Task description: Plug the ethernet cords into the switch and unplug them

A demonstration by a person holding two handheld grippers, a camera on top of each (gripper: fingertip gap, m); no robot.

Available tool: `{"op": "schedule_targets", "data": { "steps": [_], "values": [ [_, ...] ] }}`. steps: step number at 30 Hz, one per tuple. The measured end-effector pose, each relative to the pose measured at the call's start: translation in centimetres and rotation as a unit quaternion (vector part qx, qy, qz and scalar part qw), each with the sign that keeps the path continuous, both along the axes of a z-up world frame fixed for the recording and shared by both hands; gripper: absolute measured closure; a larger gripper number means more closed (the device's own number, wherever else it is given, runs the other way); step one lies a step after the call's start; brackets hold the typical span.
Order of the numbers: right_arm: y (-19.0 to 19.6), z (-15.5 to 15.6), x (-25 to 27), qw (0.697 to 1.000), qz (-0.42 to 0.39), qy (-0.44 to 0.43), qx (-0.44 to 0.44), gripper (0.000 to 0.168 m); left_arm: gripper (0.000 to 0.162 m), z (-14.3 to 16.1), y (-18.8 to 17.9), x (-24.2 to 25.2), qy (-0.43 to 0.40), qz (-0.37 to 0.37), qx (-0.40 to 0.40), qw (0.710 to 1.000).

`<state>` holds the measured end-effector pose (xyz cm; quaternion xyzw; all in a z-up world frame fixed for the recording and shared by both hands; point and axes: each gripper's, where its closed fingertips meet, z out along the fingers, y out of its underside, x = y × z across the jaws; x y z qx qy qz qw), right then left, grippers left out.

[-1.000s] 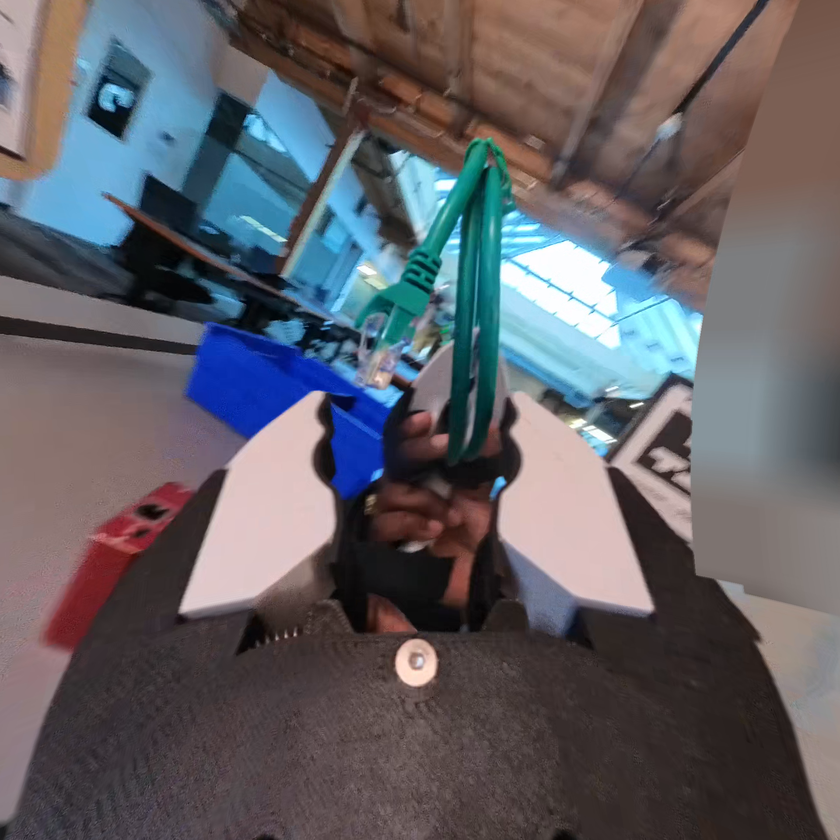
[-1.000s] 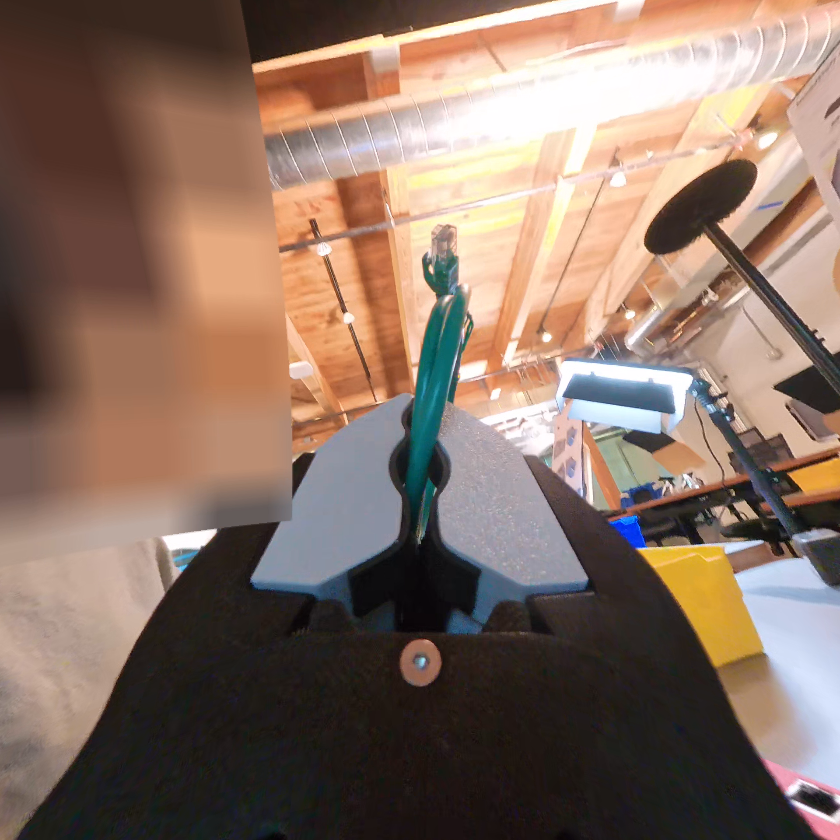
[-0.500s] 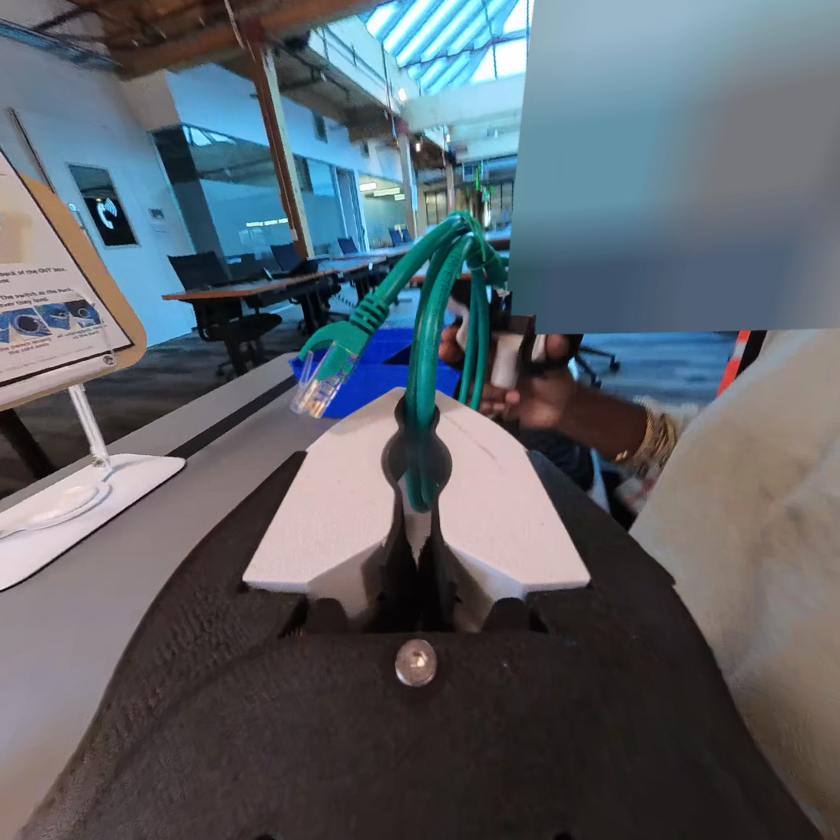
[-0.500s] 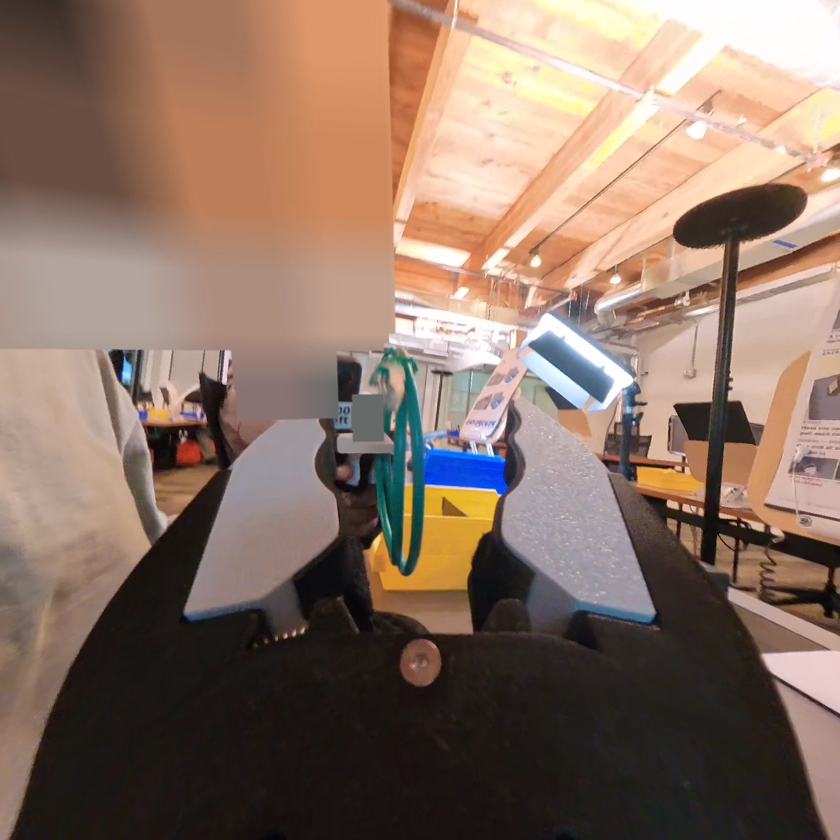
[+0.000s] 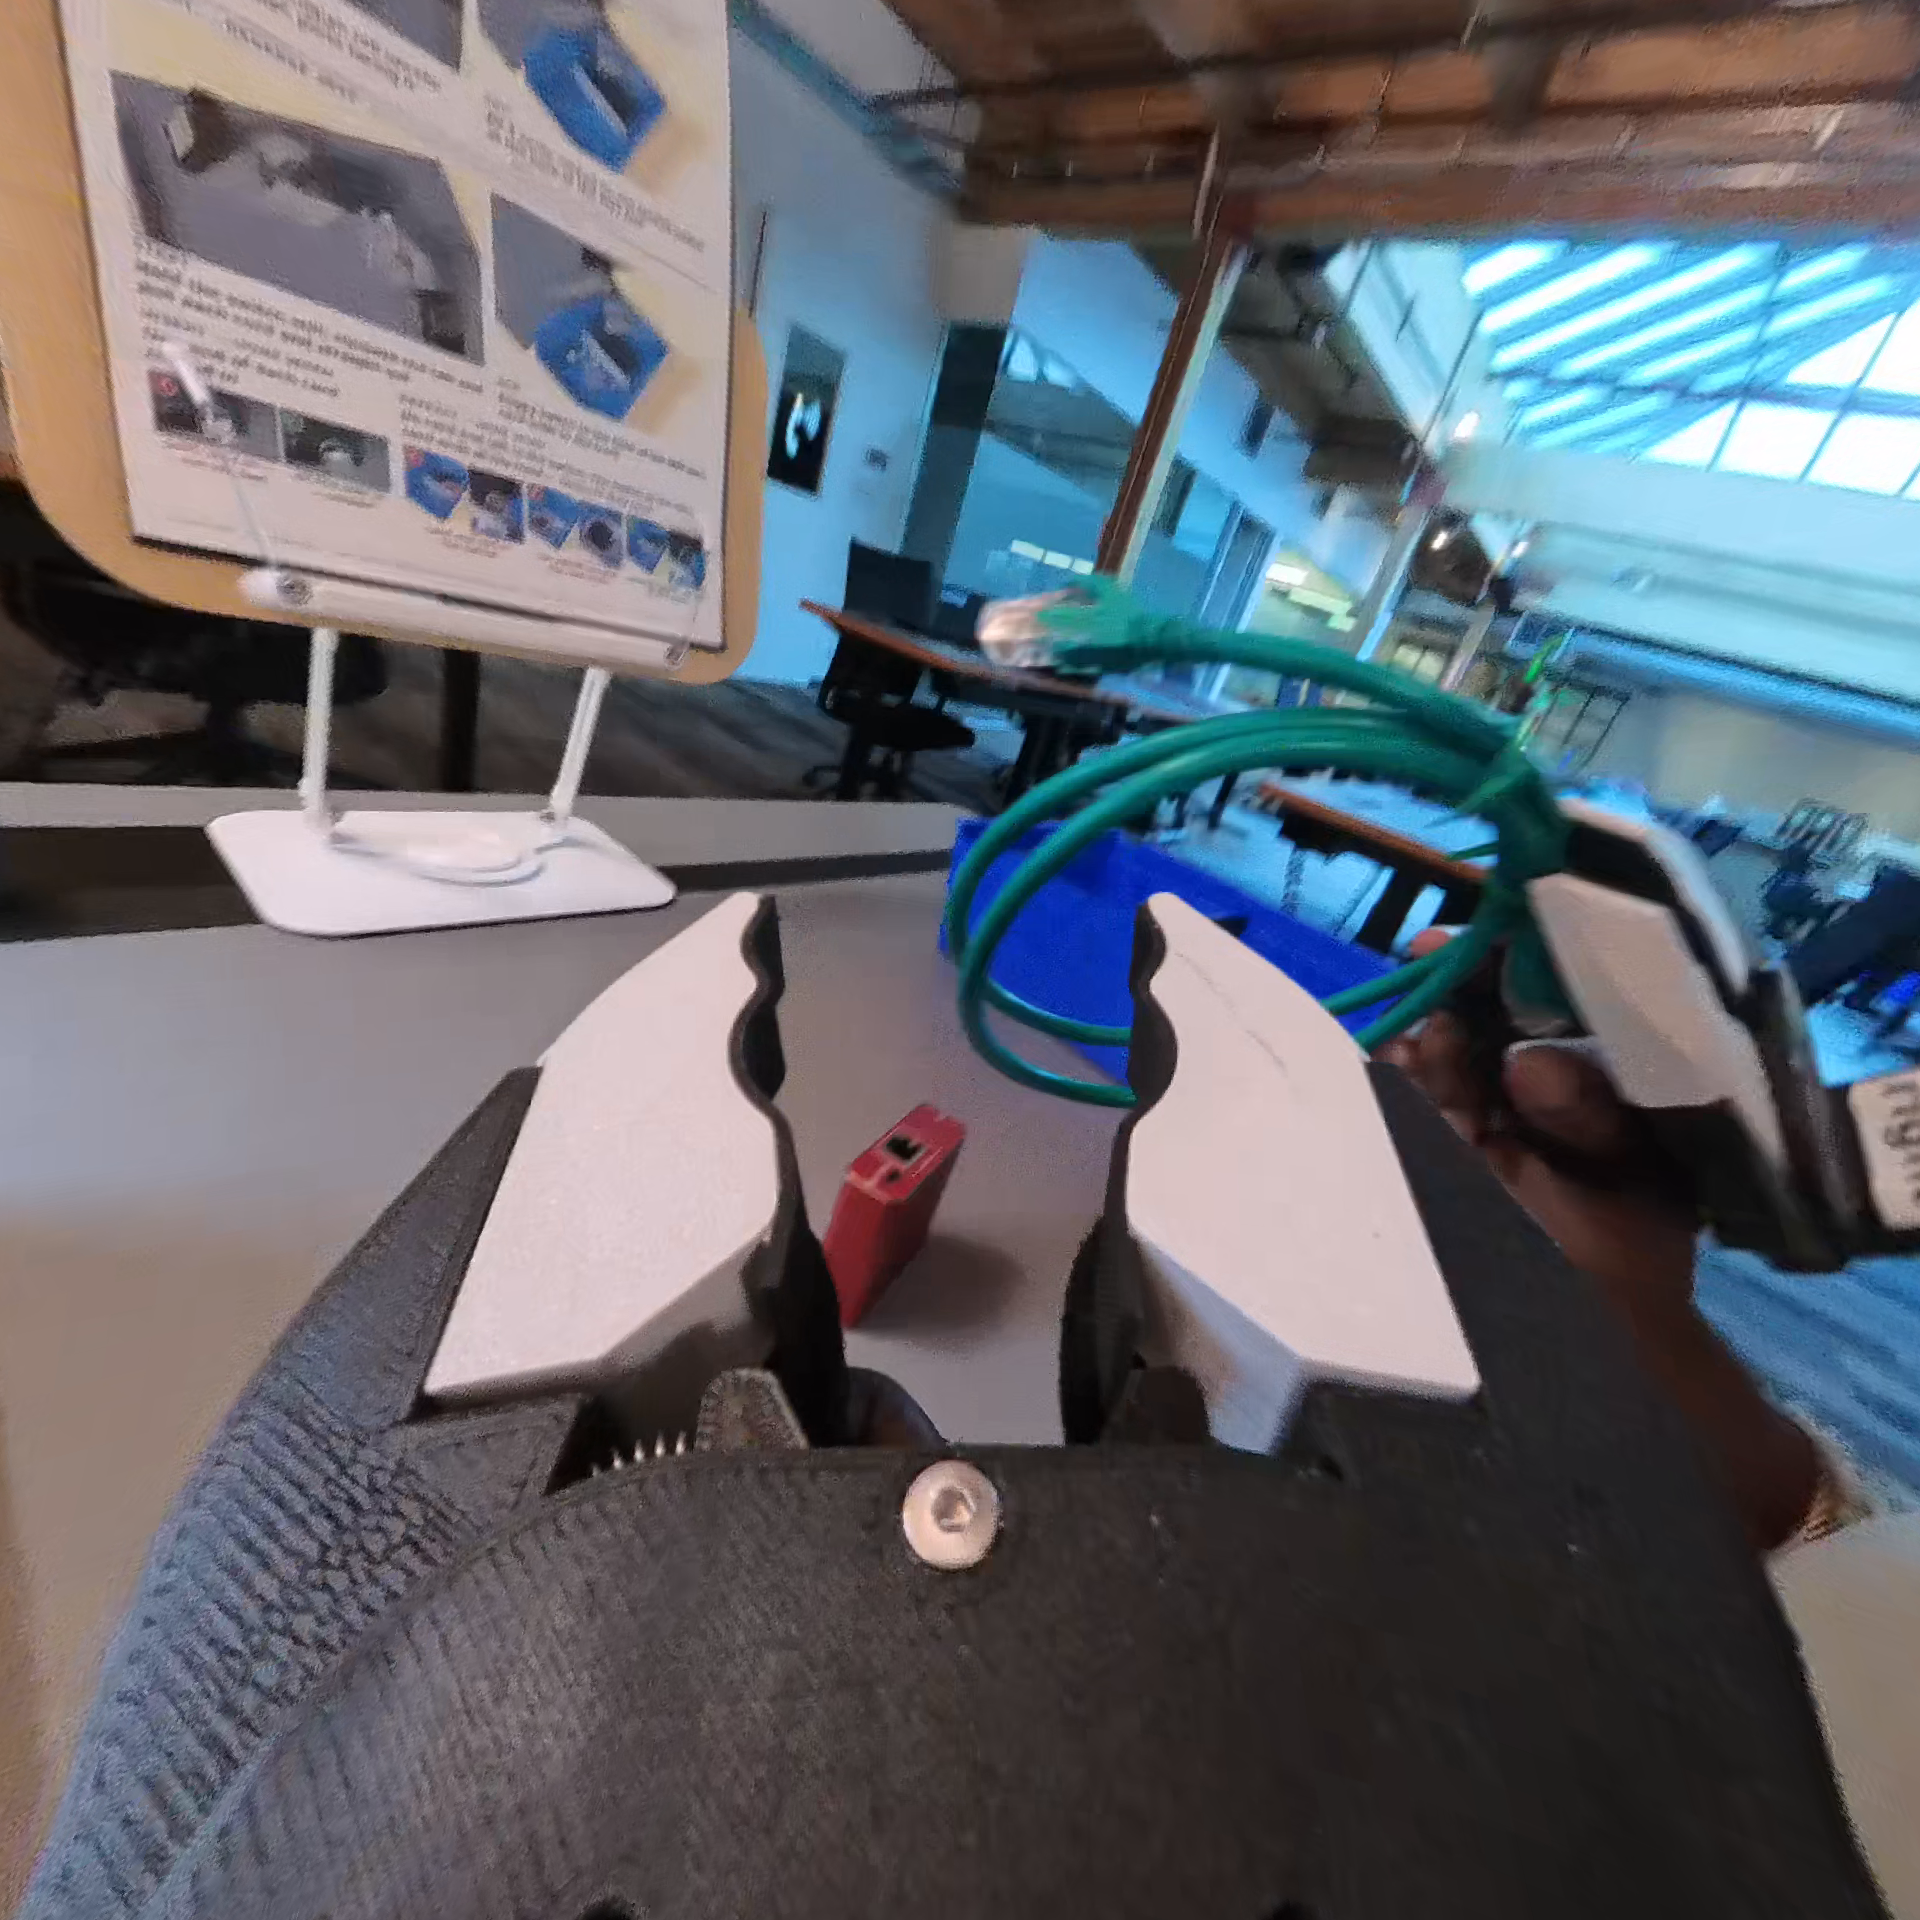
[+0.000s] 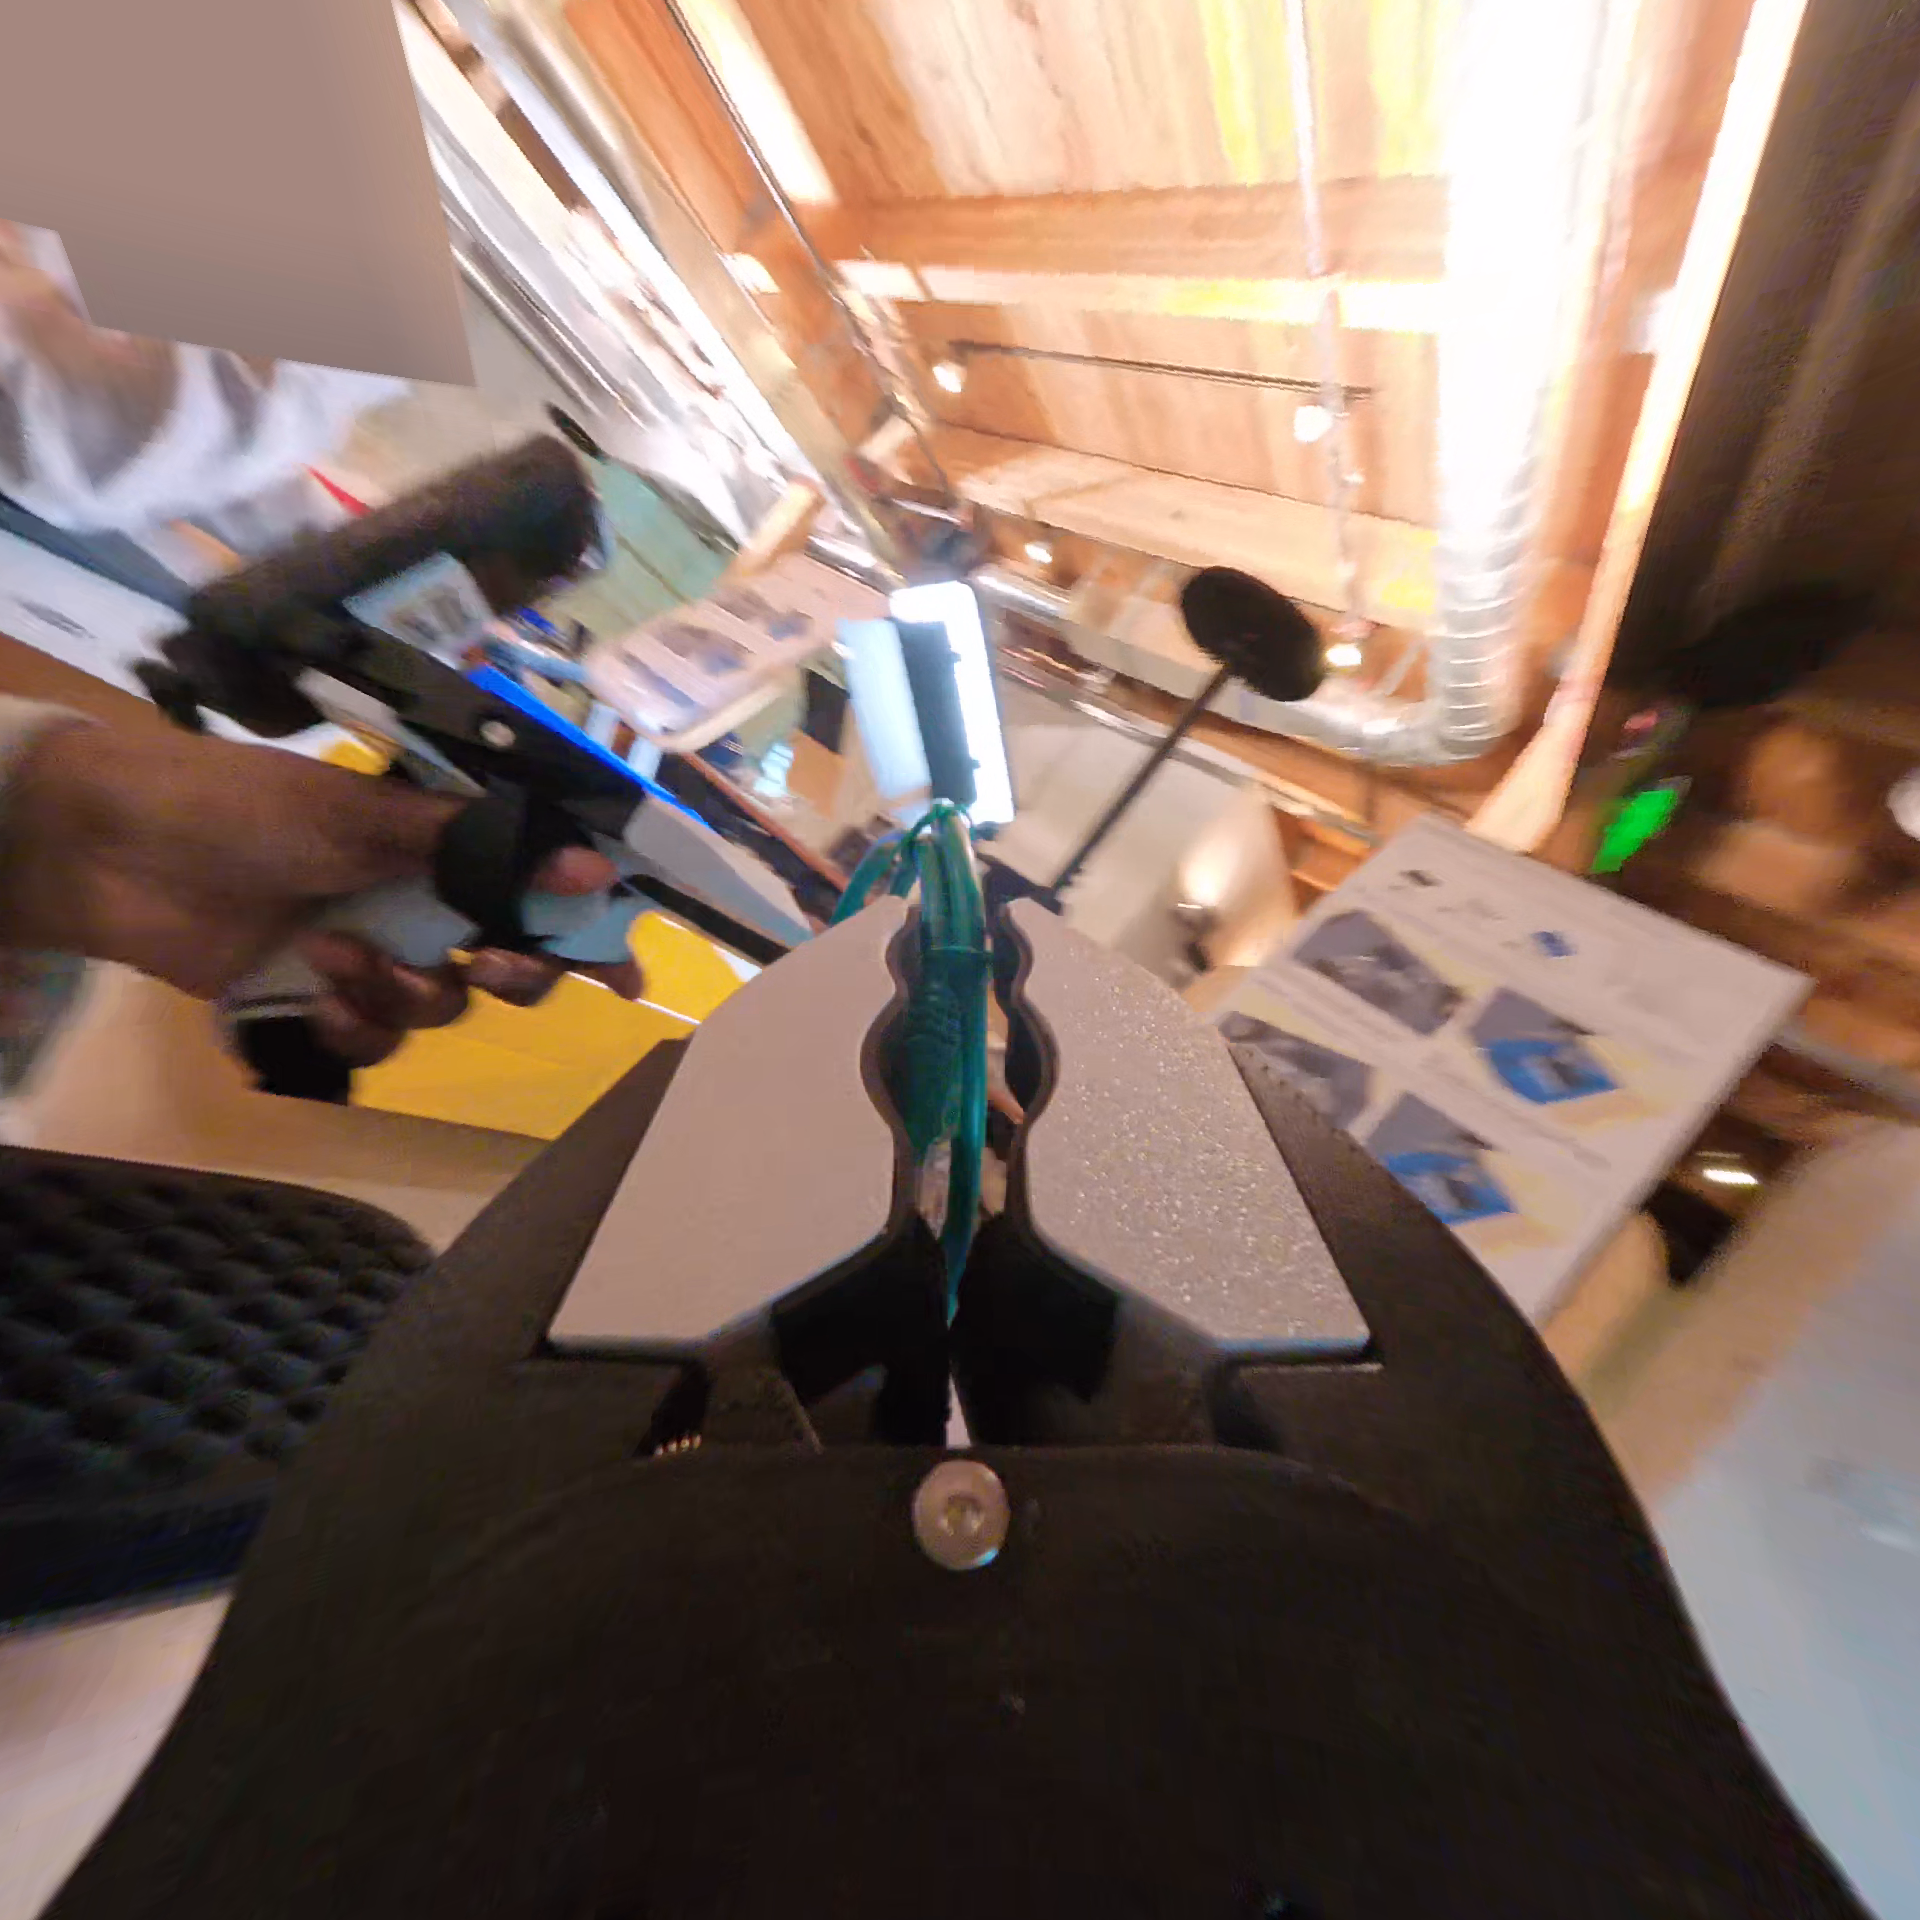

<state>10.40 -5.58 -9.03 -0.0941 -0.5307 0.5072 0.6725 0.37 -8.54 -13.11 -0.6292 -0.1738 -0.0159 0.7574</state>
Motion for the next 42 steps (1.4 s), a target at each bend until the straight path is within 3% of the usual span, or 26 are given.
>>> {"op": "schedule_targets", "data": {
  "steps": [3, 7, 9, 11, 13, 15, 16, 18, 21, 26, 33, 36, 38, 39, 42],
  "values": [
    [0.7, 0.4, -0.3, 0.994, -0.097, 0.031, 0.043, 0.156, 0.098, 1.1, 1.1, 3.1, -0.053, -0.072, 0.040, 0.995],
    [-0.4, -0.7, -1.0, 0.976, -0.167, 0.043, 0.129, 0.156, 0.103, 2.7, 3.1, 7.4, -0.151, -0.211, 0.092, 0.961],
    [-1.7, -1.6, -1.4, 0.965, -0.182, 0.046, 0.181, 0.155, 0.135, 3.2, 3.4, 7.2, -0.151, -0.213, 0.106, 0.959],
    [-1.9, -2.0, -1.9, 0.959, -0.198, 0.039, 0.197, 0.154, 0.141, 3.2, 3.2, 7.1, -0.140, -0.228, 0.100, 0.958],
    [-2.6, -3.0, -2.0, 0.970, -0.133, 0.009, 0.201, 0.155, 0.150, 3.1, 2.6, 7.2, -0.142, -0.260, 0.088, 0.951],
    [-4.5, -3.9, -0.1, 0.982, 0.035, -0.005, 0.183, 0.146, 0.150, 2.3, 1.7, 7.1, -0.117, -0.285, 0.042, 0.950],
    [-4.7, -3.8, 1.2, 0.981, 0.113, -0.012, 0.157, 0.144, 0.150, 1.6, 1.0, 7.7, -0.115, -0.325, 0.005, 0.938],
    [-3.3, -2.6, 2.4, 0.978, 0.189, -0.027, 0.082, 0.138, 0.151, 1.0, -0.7, 8.9, -0.133, -0.404, -0.039, 0.904],
    [-0.6, -1.0, 2.5, 0.977, 0.208, -0.026, 0.045, 0.133, 0.150, -0.3, -3.6, 11.4, -0.136, -0.516, -0.113, 0.838],
    [-0.8, -1.3, 1.7, 0.962, 0.251, -0.054, 0.093, 0.128, 0.151, -1.6, -5.6, 13.6, -0.157, -0.596, -0.164, 0.770],
    [-3.4, -2.9, 0.3, 0.933, 0.300, -0.079, 0.181, 0.132, 0.151, -2.4, -6.7, 15.5, -0.148, -0.652, -0.181, 0.721],
    [-4.2, -3.7, 0.2, 0.921, 0.314, -0.102, 0.204, 0.151, 0.150, -2.4, -7.1, 15.6, -0.149, -0.668, -0.170, 0.709],
    [-4.1, -4.3, 0.1, 0.916, 0.316, -0.131, 0.208, 0.154, 0.145, -2.6, -6.9, 15.0, -0.151, -0.656, -0.172, 0.719],
    [-3.9, -4.5, -0.1, 0.916, 0.312, -0.153, 0.200, 0.154, 0.132, -2.8, -6.3, 14.1, -0.145, -0.625, -0.178, 0.746],
    [-2.4, -5.5, -1.2, 0.920, 0.267, -0.239, 0.162, 0.156, 0.101, -3.3, -3.6, 8.3, -0.075, -0.426, -0.191, 0.881]
  ]
}}
